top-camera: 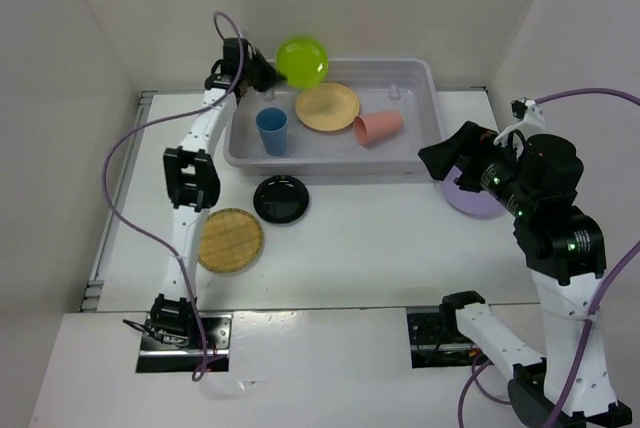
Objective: Place the mixed dishes into the plastic bin
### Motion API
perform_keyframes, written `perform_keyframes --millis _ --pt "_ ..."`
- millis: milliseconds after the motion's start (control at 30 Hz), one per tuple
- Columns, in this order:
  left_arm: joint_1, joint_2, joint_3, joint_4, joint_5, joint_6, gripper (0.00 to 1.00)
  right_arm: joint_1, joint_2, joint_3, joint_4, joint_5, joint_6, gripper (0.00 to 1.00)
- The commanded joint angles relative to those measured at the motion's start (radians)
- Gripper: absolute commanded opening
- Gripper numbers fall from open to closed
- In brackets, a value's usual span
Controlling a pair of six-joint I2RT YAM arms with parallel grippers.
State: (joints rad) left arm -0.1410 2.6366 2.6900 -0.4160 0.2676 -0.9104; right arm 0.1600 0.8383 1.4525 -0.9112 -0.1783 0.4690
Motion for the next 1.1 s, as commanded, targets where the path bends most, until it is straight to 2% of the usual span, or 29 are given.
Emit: perform_keyframes --millis 0,67,100,133,167,233,367,533,700,800,1000,1067 --pt "-0.02 0.145 0.291 -0.131 0.153 -0.037 0.0 -0.002 0.027 -0.032 0.089 -0.015 -0.02 0.96" --pt "-0.029 0.176 0.316 -0.121 0.142 -0.038 0.0 -0.002 0.027 -0.043 0.098 -0.015 -0.02 0.96" --pt "-0.029 0.213 0.39 -0.206 0.118 -0.015 0.0 -0.002 0.036 -0.043 0.098 -0.015 -0.02 0.96" --pt "-0.029 0.235 0.445 -0.207 0.116 -0.015 0.0 -0.002 0.036 -0.043 0.098 -0.015 -0.02 0.96" --pt "-0.029 0.235 0.386 -0.19 0.134 -0.015 0.0 -0.002 0.036 -0.052 0.098 -0.015 -0.02 0.96" --pt "-0.04 0.278 0.45 -0.207 0.145 -0.025 0.02 -0.002 0.036 -0.061 0.107 -0.015 -0.02 0.96" --pt "-0.04 0.309 0.444 -0.207 0.154 -0.025 0.11 -0.002 0.036 -0.072 0.116 -0.024 -0.02 0.96" --pt "-0.04 0.329 0.444 -0.207 0.167 -0.025 0.31 -0.002 0.036 -0.072 0.117 -0.024 -0.02 0.96" --pt "-0.04 0.329 0.444 -0.187 0.176 -0.035 0.36 -0.002 0.025 -0.083 0.117 0.005 -0.01 0.96" --pt "-0.031 0.329 0.444 -0.187 0.176 -0.035 0.44 -0.013 -0.005 -0.101 0.117 0.06 -0.001 0.96" --pt "-0.009 0.205 0.444 -0.228 0.156 0.004 0.5 -0.054 -0.034 -0.216 0.127 0.071 0.092 0.96" --pt "0.003 0.137 0.444 -0.24 0.139 0.037 0.52 -0.054 -0.044 -0.314 0.172 0.08 0.143 0.96"
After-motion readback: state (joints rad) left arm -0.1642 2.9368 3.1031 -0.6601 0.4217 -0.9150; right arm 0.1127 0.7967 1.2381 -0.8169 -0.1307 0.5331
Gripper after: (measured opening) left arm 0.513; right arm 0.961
